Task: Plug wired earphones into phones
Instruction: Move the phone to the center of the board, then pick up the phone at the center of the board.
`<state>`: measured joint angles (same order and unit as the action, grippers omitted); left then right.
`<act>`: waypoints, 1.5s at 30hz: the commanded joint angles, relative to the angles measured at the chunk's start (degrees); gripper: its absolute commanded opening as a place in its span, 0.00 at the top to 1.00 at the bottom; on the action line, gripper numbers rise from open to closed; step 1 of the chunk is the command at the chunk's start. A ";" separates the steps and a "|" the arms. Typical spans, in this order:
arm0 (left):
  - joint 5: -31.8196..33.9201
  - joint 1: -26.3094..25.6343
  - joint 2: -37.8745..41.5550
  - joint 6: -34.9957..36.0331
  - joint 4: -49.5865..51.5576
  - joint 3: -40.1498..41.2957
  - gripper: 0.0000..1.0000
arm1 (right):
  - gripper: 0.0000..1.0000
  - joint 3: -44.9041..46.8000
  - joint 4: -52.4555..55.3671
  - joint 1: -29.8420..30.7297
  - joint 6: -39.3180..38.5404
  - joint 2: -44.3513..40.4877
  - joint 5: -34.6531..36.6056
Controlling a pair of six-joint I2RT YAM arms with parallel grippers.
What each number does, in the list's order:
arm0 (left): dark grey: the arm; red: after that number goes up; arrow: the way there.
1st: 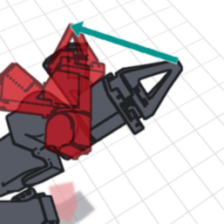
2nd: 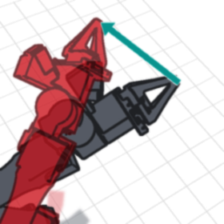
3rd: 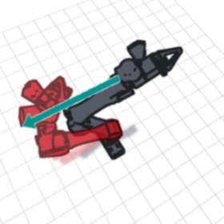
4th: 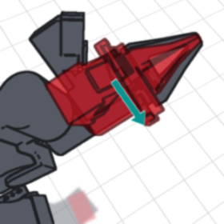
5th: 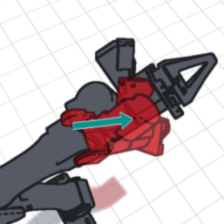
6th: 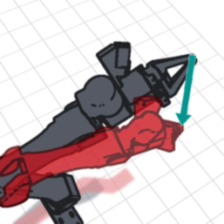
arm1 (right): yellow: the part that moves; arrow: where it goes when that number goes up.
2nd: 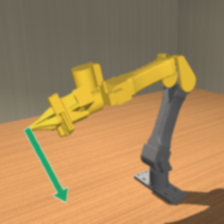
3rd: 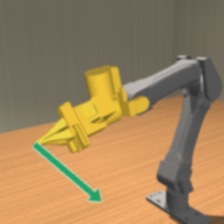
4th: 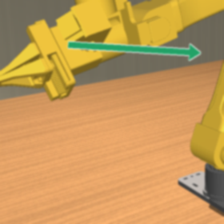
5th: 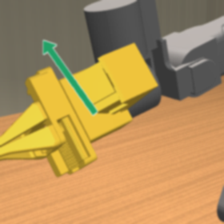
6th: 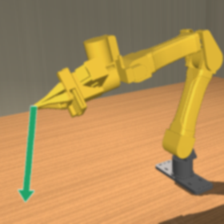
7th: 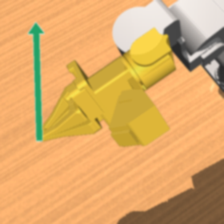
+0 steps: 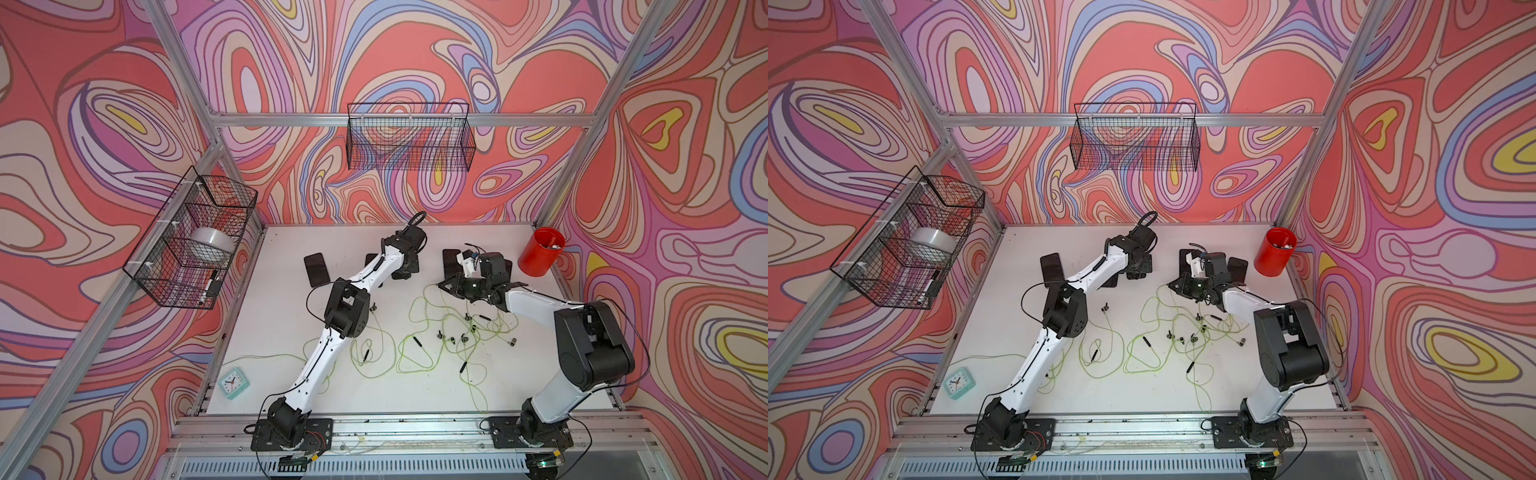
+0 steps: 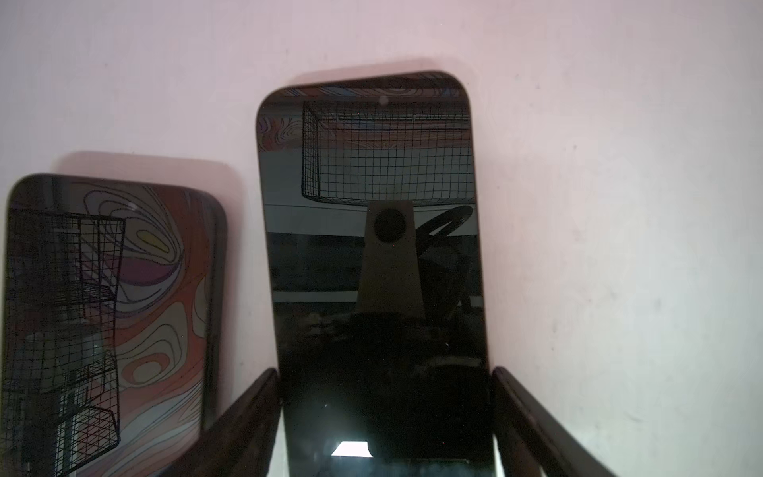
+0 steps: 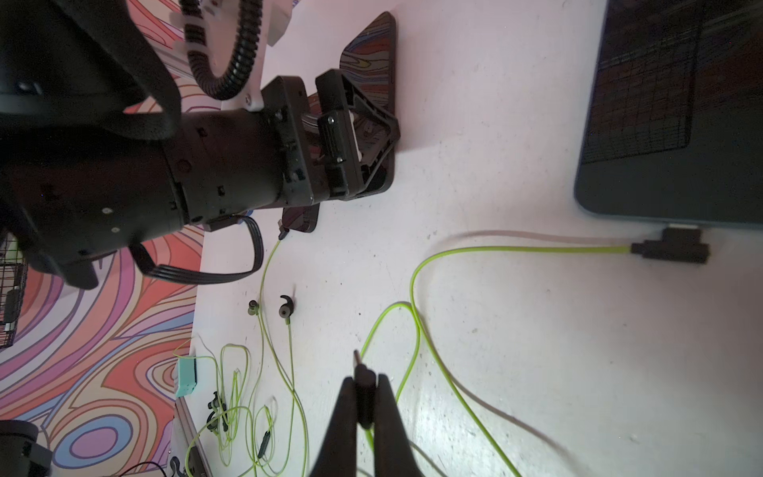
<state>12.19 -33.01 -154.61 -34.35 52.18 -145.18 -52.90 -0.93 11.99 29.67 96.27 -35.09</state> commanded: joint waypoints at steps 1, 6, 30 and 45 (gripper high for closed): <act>-1.46 -0.16 -3.10 -0.52 7.36 0.93 0.25 | 1.00 -0.88 -0.32 0.24 -1.87 0.67 -0.87; -2.73 -0.12 -0.56 -0.72 5.89 5.43 0.24 | 1.00 -0.95 1.01 0.26 -2.99 -0.24 -0.62; -10.29 -0.91 3.61 4.92 15.70 13.09 0.14 | 1.00 0.69 2.06 0.29 -3.15 -2.25 0.81; -7.91 -0.65 -0.47 5.48 19.63 9.61 0.27 | 1.00 0.60 3.38 0.32 -4.18 -2.84 0.59</act>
<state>2.63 -33.69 -148.53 -30.17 63.70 -137.10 -52.90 1.61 12.01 26.44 95.09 -34.89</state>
